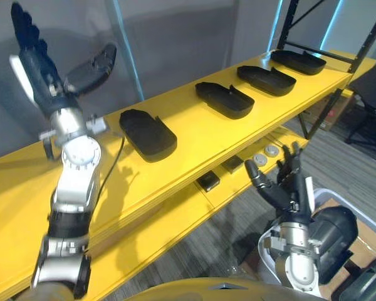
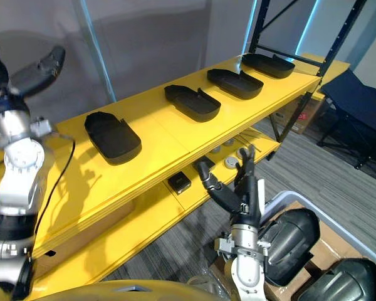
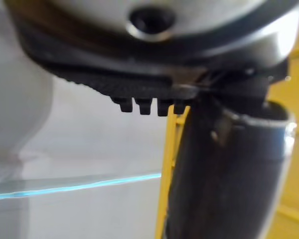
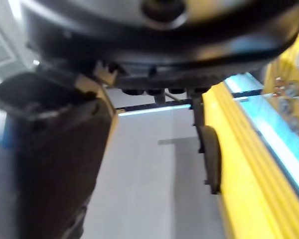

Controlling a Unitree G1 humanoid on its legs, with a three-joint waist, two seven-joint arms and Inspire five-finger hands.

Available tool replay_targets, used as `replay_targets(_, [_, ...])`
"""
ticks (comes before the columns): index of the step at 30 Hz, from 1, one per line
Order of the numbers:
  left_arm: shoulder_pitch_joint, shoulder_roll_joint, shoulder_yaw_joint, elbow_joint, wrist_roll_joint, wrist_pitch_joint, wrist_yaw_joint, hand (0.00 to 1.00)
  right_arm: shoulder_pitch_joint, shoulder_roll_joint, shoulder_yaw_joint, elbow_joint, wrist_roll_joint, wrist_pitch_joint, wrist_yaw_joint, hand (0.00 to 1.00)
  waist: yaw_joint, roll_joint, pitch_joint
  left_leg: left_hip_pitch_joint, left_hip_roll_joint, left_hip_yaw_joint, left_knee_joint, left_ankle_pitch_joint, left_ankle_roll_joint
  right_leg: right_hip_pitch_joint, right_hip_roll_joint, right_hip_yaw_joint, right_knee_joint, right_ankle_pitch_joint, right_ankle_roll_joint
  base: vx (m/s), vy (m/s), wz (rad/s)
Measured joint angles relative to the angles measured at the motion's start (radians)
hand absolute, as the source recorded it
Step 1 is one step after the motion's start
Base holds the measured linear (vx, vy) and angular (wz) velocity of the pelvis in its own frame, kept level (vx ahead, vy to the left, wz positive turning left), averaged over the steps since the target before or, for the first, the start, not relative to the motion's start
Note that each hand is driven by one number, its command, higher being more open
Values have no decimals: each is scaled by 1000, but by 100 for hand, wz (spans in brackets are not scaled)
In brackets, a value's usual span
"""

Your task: Walk over and take three plastic housings, then place them on the shelf

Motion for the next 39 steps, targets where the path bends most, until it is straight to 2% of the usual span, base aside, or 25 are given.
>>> replay_targets(3, [207, -96, 6, -138, 0, -84, -19, 100, -6, 0, -53, -90, 10, -2, 48, 100, 37, -7, -3, -2, -2, -28, -11, 9, -4, 2, -1, -30, 9, -20, -3, -39, -35, 29])
replay_targets(4, [304, -144, 4, -198, 1, -131, -31, 100, -25, -1, -59, -121, 41, -2, 94, 100, 55, -14, -10, -4, -4, -44, -23, 15, -7, 2, -1, -46, 17, -32, -4, -11, -27, 33])
replay_targets(6, [391, -199, 1, -237, 10, -175, -38, 100, -78, -1, -49, -137, 77, -1, 151, 100, 74, -20, -18, -20, -7, -73, -23, 25, -2, 3, -2, -69, 20, -36, -5, -2, -29, 39])
replay_targets(10, [509, -284, 2, -237, 13, -209, -68, 100, -275, -29, 50, -121, 129, 36, 256, 100, 120, -22, -20, -55, -14, -140, -23, 46, 4, 15, -3, -129, 16, -32, 2, -16, -20, 44])
replay_targets(12, [527, -302, 3, -208, 14, -210, -70, 100, -366, -52, 107, -78, 130, 57, 289, 100, 139, -23, -22, -73, -17, -175, -24, 55, 5, 20, -1, -159, 8, -32, 2, -16, -20, 54])
replay_targets(13, [527, -317, 10, -172, 23, -209, -65, 100, -435, -63, 147, -28, 130, 79, 312, 100, 162, -23, -22, -86, -21, -201, -26, 60, 9, 27, 0, -184, 1, -31, 3, -16, -23, 57])
replay_targets(15, [526, -335, 34, -104, 45, -208, -52, 100, -542, -70, 207, 78, 128, 107, 329, 100, 186, -24, -24, -97, -30, -236, -36, 74, 10, 39, 0, -217, -8, -30, 4, -10, -19, 57])
replay_targets(19, [527, -369, 125, 25, 52, -207, 4, 100, -707, -38, 275, 300, 130, 185, 311, 100, 248, -46, -21, -110, -50, -298, -56, 93, 10, 67, -1, -274, -27, -29, 5, 15, -14, 44])
replay_targets(23, [529, -390, 201, 58, 86, -209, 41, 100, -790, 5, 275, 423, 129, 211, 258, 100, 278, -60, -7, -121, -67, -349, -58, 100, 13, 92, -4, -321, -37, -32, 1, 28, -19, 41])
replay_targets(25, [535, -400, 221, 60, 86, -212, 53, 100, -844, 16, 273, 494, 127, 237, 203, 100, 298, -50, 4, -121, -76, -368, -58, 102, 16, 106, -7, -339, -40, -35, 2, -12, -16, 29])
replay_targets(27, [544, -406, 227, 79, 87, -216, 54, 100, -877, 28, 269, 546, 122, 250, 175, 100, 299, -46, 7, -122, -81, -382, -59, 104, 16, 115, -10, -357, -35, -43, 1, -32, -19, 26])
replay_targets(30, [561, -406, 235, 182, 85, -215, 56, 100, -937, 45, 259, 642, 118, 293, 122, 100, 313, -22, 25, -126, -83, -405, -58, 105, 12, 121, -11, -381, -24, -55, 7, -46, -19, 18])
replay_targets(32, [570, -409, 241, 271, 59, -213, 24, 100, -954, 45, 245, 678, 117, 312, 100, 100, 325, -10, 36, -130, -83, -417, -58, 106, 10, 118, -12, -393, -7, -66, 6, -50, -24, 23])
replay_targets(35, [613, -418, 240, 403, -67, -213, -78, 100, -999, 44, 205, 712, 119, 327, 87, 100, 331, 11, 70, -155, -85, -440, -55, 112, 6, 82, -25, -409, 53, -96, 6, -55, -24, 17])
replay_targets(39, [632, -456, 203, 502, -117, -213, -205, 100, -1125, 37, 119, 716, 119, 325, 52, 100, 344, 40, 122, -241, -81, -442, -54, 140, 3, -61, -61, -400, 194, -151, -1, -60, -20, 1])
